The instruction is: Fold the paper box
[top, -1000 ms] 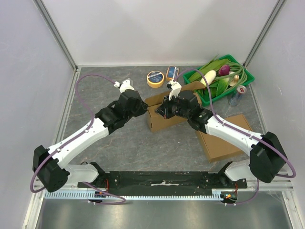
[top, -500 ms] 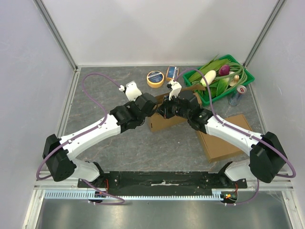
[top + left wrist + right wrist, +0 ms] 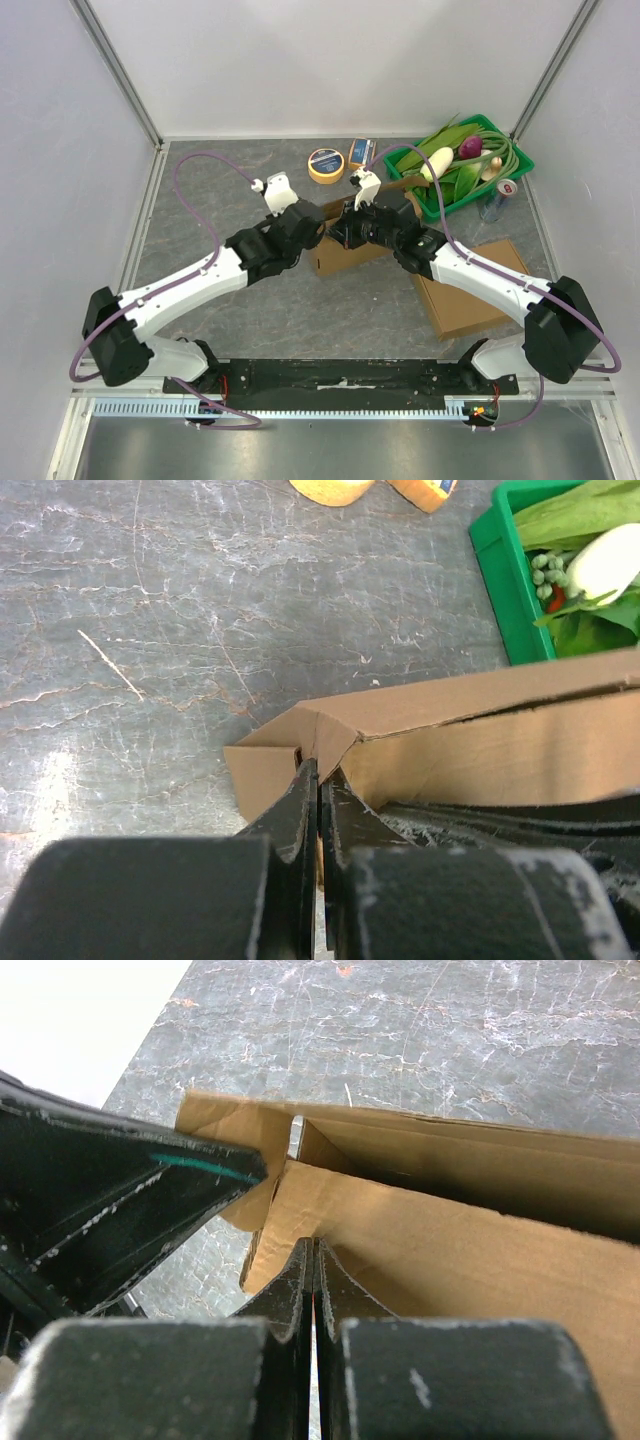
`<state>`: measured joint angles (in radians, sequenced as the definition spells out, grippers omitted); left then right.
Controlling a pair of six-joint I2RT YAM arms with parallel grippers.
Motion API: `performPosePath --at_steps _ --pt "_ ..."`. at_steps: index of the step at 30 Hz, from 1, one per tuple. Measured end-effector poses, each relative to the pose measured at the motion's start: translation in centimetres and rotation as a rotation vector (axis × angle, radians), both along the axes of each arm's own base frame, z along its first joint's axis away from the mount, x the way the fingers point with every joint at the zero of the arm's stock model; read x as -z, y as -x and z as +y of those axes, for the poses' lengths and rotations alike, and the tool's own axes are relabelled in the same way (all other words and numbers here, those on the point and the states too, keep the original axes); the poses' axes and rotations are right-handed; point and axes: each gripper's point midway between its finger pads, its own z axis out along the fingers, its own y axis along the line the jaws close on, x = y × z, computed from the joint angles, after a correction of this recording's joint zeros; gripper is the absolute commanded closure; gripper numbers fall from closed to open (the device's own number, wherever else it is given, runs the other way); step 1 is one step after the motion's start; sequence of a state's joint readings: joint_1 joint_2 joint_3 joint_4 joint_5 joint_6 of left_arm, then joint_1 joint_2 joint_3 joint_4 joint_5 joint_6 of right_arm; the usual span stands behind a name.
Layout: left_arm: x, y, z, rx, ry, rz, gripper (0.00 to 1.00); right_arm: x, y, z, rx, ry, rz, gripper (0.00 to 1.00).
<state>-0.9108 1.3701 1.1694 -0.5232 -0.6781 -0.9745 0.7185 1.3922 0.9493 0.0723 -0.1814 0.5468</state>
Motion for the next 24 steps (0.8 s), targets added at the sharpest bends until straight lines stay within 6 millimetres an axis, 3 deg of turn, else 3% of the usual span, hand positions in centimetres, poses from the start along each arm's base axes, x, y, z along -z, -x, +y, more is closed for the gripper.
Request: performPosePath --at_steps 6,16,19,24 --pt "0.1 1.2 0.5 0.083 -0.008 -0.02 0.98 0.0 0.2 0.1 -0.008 0.0 0.002 1.0" --pt "0.4 0.4 0.0 0.037 -0.018 0.012 0.98 0.0 0.1 0.1 0.003 -0.003 0.006 0.98" --pt "1.1 -0.3 -0.8 0.003 -0.025 0.039 0.98 0.0 -0.3 -0.3 0.032 0.004 0.005 0.84" --pt "1.4 -0.5 -1.0 -0.024 -0.014 0.038 0.98 -0.7 -0.4 -1.8 0.044 0.078 0.002 0.52"
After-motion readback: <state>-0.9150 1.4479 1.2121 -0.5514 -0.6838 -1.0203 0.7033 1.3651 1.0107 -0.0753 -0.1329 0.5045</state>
